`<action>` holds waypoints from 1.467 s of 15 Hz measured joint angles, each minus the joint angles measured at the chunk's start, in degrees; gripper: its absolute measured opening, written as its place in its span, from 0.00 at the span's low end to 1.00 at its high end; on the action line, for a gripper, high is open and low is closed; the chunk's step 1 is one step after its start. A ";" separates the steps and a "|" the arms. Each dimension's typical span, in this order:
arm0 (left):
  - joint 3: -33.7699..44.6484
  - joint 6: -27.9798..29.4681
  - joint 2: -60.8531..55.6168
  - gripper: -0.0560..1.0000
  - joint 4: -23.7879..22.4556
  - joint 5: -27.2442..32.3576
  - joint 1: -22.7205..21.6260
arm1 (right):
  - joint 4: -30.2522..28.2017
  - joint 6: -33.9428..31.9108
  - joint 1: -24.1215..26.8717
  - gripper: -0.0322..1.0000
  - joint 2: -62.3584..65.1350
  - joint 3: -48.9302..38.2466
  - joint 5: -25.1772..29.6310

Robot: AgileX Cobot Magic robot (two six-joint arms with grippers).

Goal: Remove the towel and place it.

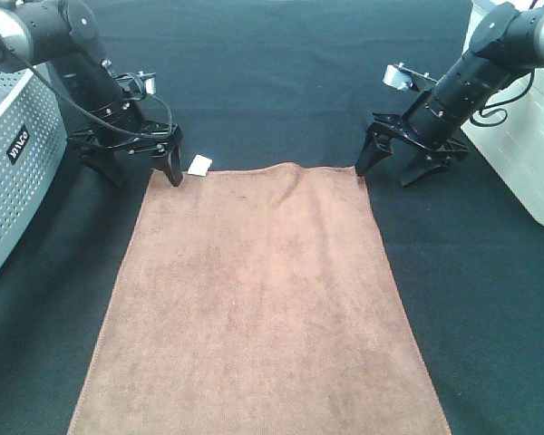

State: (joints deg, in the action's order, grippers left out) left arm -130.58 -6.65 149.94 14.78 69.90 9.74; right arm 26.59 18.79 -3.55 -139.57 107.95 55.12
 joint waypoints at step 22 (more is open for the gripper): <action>-0.34 2.41 0.86 0.06 -2.12 -0.86 4.18 | -4.41 0.74 -7.28 0.03 -3.09 1.32 -8.37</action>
State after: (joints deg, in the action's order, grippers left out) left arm -130.92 -4.24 150.80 12.66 69.04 13.92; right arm 22.17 19.54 -10.83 -142.67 109.26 46.75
